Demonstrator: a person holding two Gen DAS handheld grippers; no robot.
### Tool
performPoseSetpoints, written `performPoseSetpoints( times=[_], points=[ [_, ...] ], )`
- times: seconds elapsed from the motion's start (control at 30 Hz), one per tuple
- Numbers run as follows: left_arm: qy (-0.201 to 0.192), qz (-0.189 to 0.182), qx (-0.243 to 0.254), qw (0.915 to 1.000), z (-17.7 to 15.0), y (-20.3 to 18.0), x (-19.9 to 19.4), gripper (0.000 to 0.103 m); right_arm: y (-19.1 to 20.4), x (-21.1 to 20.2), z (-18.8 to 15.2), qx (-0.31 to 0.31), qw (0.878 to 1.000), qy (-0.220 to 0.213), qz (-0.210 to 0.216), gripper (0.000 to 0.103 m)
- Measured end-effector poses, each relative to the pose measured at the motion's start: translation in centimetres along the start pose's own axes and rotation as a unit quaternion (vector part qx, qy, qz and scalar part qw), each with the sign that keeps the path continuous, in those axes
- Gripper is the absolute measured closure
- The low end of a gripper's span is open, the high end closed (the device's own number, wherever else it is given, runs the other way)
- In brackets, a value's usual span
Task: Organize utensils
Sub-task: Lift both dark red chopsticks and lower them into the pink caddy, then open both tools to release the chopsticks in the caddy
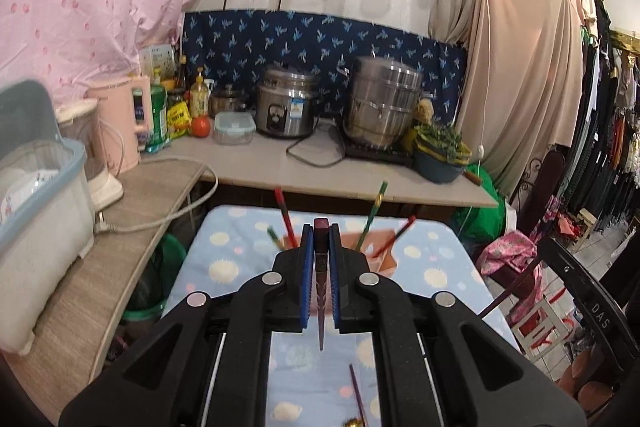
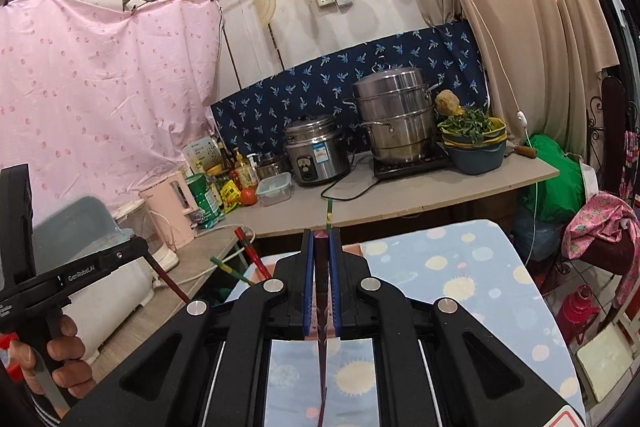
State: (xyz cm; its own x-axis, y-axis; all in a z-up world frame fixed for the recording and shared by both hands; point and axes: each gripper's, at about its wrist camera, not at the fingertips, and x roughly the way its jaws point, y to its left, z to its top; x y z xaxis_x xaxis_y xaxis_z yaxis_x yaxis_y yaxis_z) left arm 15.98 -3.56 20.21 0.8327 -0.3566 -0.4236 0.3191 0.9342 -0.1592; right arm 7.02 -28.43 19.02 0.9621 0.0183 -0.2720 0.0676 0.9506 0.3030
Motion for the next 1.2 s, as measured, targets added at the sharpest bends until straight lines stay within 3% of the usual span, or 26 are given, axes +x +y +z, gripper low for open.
performPoseSetpoints(
  times=[0.37, 0.63, 1.2],
  points=[
    [-0.063, 0.010, 0.000, 0.9980, 6.3, 0.0, 2.0, 0.096, 0.8, 4.9, 5.8, 0.024, 0.998, -0.047, 0.019, 0.096],
    [-0.090, 0.006, -0.014, 0.9958, 9.2, 0.4, 4.4, 0.096, 1.0, 9.3, 7.5, 0.042, 0.997, -0.060, 0.022, 0.096],
    [-0.031, 0.021, -0.028, 0.9989, 5.0, 1.8, 12.4, 0.096, -0.3, 16.4, 2.8, 0.033, 0.999, 0.006, 0.005, 0.096]
  ],
)
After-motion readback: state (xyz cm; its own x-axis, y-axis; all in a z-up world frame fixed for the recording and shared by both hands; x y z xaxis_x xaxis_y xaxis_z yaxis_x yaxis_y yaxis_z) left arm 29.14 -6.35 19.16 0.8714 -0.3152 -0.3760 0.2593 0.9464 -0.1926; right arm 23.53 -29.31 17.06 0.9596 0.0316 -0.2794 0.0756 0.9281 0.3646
